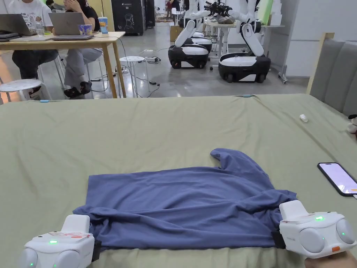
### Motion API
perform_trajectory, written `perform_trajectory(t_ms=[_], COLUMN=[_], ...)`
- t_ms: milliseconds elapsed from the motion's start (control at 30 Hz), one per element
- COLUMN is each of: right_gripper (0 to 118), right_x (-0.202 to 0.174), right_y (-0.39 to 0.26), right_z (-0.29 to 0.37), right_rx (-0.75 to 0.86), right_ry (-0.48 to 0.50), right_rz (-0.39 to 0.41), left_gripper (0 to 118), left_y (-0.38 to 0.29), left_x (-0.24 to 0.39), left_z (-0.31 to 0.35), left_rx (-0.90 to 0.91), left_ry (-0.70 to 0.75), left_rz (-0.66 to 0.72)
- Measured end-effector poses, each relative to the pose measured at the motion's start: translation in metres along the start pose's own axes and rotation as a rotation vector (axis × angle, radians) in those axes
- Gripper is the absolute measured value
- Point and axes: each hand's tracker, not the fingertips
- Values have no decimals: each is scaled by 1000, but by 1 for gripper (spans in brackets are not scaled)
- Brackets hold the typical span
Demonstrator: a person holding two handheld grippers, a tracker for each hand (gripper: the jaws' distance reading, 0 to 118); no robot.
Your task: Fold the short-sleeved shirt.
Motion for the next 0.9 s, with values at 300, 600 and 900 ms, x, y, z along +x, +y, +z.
perform_trajectory(t_ms=[300, 600, 900], right_gripper=[107, 0, 0], right_x=[10, -2, -8], right_y=[15, 48, 63], right_z=[68, 57, 50], right_rx=[169, 266, 265], right_ry=[14, -32, -66], right_rz=[-29, -65, -86], left_gripper=[114, 0, 0], left_y=[25, 52, 75], left_x=[-16, 6, 11], left_z=[25, 34, 19], left_rx=[113, 172, 171], left_ry=[34, 59, 52], left_rz=[7, 27, 61])
